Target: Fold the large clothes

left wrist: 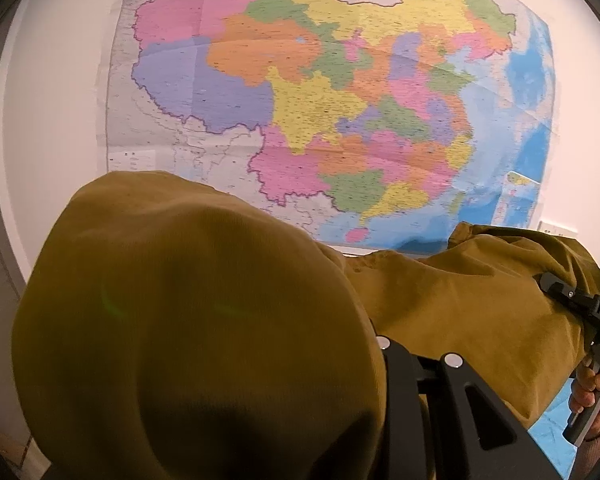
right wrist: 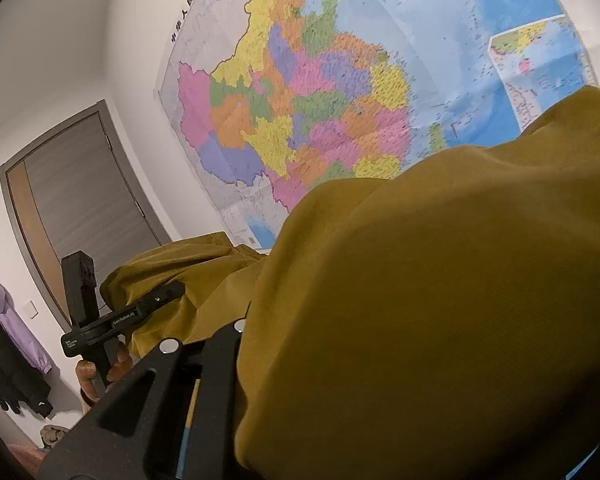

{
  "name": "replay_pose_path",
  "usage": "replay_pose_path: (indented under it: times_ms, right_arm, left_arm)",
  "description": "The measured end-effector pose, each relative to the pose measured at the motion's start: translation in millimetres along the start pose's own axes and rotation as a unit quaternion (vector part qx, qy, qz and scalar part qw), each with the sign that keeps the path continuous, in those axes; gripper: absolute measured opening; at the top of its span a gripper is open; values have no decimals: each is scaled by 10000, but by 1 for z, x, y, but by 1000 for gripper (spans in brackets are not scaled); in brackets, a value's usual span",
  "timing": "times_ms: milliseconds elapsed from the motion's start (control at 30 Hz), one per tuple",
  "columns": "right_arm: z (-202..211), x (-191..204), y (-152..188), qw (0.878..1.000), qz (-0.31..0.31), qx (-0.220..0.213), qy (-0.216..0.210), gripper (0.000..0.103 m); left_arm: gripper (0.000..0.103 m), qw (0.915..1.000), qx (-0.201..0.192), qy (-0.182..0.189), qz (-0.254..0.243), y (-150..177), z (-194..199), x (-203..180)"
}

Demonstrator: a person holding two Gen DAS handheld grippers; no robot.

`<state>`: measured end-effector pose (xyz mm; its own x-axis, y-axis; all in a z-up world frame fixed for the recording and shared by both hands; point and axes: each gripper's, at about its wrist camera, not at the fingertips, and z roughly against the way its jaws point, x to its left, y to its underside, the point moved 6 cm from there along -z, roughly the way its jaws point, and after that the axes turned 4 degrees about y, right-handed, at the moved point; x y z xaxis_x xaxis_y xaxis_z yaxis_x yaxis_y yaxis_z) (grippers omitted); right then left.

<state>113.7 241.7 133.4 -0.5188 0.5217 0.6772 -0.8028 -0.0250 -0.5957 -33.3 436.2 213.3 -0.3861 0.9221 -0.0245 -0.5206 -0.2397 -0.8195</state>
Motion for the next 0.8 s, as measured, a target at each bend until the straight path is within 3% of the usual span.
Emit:
replay_pose_path:
  times_ms: [800]
  right_arm:
    - [-49, 22, -27, 9994, 222, -70, -240, 17]
  left_arm:
    - [27, 9987, -259, -438, 49, -40, -7, 43]
